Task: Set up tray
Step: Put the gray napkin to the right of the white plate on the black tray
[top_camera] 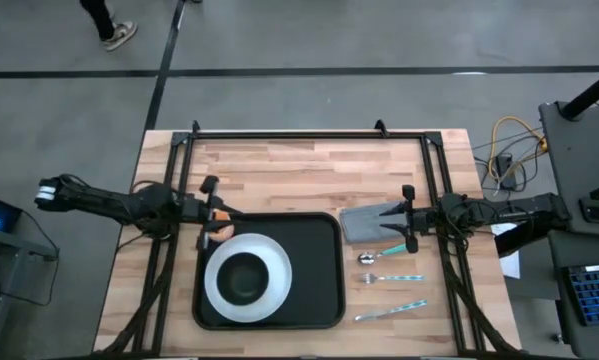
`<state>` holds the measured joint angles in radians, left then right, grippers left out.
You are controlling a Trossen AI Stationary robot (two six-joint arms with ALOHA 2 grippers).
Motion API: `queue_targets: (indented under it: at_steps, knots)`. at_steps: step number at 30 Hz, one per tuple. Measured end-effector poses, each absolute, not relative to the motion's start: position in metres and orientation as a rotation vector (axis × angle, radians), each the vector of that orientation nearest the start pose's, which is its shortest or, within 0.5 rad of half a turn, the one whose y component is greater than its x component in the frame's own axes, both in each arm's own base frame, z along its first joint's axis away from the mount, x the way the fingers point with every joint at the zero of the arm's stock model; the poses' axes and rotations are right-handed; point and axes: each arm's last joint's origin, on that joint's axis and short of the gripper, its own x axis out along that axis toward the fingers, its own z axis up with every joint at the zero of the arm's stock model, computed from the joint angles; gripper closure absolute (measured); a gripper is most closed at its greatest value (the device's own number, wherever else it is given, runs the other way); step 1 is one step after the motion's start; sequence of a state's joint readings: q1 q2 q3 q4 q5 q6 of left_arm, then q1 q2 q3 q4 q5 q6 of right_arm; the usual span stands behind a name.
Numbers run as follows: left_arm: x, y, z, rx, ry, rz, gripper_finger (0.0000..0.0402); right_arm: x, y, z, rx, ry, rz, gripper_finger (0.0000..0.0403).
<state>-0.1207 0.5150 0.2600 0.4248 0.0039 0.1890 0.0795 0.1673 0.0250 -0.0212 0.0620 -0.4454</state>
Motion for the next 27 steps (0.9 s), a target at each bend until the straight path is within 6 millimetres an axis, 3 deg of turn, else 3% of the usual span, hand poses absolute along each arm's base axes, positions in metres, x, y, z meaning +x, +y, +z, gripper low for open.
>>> queue_targets:
  at_steps: [16,27]
  knots:
    - [0.105,-0.013,0.251,0.165,-0.256,-0.107,0.0331,0.106,0.007,0.156,-0.456,0.157,0.054,0.028]
    - [0.09,-0.011,0.237,0.152,-0.342,-0.1,0.0331,0.106,0.007,0.156,-0.456,0.157,0.054,0.028]
